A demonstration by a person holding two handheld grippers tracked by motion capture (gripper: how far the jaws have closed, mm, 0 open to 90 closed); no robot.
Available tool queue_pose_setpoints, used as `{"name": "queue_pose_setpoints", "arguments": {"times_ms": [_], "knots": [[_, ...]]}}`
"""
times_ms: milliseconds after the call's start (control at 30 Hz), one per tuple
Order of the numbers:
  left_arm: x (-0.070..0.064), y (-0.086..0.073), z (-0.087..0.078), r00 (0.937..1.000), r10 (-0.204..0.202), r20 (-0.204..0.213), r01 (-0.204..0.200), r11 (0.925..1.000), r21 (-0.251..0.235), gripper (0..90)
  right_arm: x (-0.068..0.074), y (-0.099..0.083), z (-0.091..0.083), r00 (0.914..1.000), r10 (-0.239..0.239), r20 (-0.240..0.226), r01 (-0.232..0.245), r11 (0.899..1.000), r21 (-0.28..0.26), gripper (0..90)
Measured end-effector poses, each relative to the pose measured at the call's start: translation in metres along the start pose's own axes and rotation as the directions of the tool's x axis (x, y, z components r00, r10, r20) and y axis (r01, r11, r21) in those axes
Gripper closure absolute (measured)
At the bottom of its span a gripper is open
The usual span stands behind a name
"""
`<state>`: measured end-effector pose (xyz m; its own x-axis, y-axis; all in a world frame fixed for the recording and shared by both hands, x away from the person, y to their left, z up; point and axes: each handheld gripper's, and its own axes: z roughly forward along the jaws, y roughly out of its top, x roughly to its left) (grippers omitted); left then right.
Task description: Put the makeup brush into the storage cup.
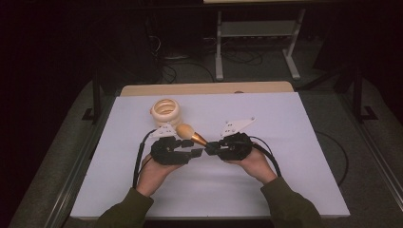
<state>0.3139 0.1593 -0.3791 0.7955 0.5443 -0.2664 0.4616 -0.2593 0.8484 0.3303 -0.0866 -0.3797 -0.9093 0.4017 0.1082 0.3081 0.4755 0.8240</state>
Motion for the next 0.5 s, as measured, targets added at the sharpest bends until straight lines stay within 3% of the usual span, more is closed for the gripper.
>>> {"name": "queue_pose_setpoints", "arguments": {"times_ms": [200, 500], "knots": [[0.0035, 0.001, -0.0016, 0.9999, -0.012, -0.008, 0.012, 0.9998, -0.016, 49.4, 0.0023, 0.0005, 0.0029, 1.0, -0.004, -0.001, 0.004, 1.0, 0.001, 73.9], [0.0069, 0.0018, -0.0035, 0.9985, -0.054, 0.013, 0.055, 0.9979, -0.036, 52.4, 0.0056, 0.0007, 0.008, 0.9998, -0.012, 0.017, 0.012, 1.0, 0.0, 73.8]]}}
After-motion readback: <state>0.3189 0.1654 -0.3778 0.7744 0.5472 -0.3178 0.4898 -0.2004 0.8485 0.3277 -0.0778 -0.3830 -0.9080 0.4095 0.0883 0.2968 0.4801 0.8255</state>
